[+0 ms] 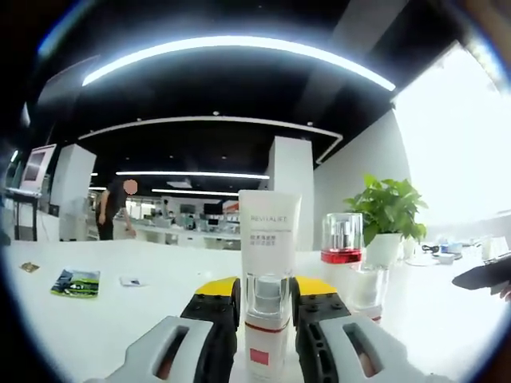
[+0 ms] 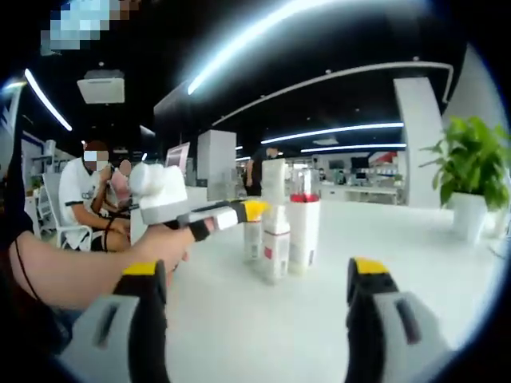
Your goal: Arrange the skincare products in the storage area until every visible bottle or jar stands upright without overlapping.
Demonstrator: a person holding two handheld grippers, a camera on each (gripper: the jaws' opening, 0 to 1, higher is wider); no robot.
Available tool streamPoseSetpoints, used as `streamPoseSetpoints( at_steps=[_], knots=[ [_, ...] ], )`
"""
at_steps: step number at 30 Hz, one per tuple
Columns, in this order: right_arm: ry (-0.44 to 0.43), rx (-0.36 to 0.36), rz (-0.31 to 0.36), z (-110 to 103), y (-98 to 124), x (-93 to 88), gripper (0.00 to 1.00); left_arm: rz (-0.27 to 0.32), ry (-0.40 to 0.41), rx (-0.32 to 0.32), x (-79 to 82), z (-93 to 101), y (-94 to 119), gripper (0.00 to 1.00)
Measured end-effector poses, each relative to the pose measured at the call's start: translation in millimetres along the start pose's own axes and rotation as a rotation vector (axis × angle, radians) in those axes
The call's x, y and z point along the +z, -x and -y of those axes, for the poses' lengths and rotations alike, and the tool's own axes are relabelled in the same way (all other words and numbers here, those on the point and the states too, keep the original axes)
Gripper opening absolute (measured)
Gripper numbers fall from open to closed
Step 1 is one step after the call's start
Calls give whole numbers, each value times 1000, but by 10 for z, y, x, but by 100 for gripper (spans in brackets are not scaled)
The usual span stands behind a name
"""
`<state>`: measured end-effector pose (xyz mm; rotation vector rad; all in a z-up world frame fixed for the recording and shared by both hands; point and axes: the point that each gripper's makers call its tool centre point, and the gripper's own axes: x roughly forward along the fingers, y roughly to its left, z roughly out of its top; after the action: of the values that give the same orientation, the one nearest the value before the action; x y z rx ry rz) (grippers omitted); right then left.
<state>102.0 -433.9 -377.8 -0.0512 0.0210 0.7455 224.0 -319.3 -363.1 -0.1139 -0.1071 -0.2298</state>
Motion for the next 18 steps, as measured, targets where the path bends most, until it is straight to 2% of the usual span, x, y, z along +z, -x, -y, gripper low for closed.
streamPoseSetpoints(
  at_steps=[9, 15, 18],
  knots=[
    [8, -11, -3, 42, 2, 3, 95, 3, -14, -13, 5, -11, -63, 26],
    [9, -13, -5, 32, -5, -4, 94, 24, 43, -18, 18, -74, -32, 41],
    [11, -14, -8, 20, -14, -11, 94, 38, 51, -26, 49, -106, -7, 43]
  ],
)
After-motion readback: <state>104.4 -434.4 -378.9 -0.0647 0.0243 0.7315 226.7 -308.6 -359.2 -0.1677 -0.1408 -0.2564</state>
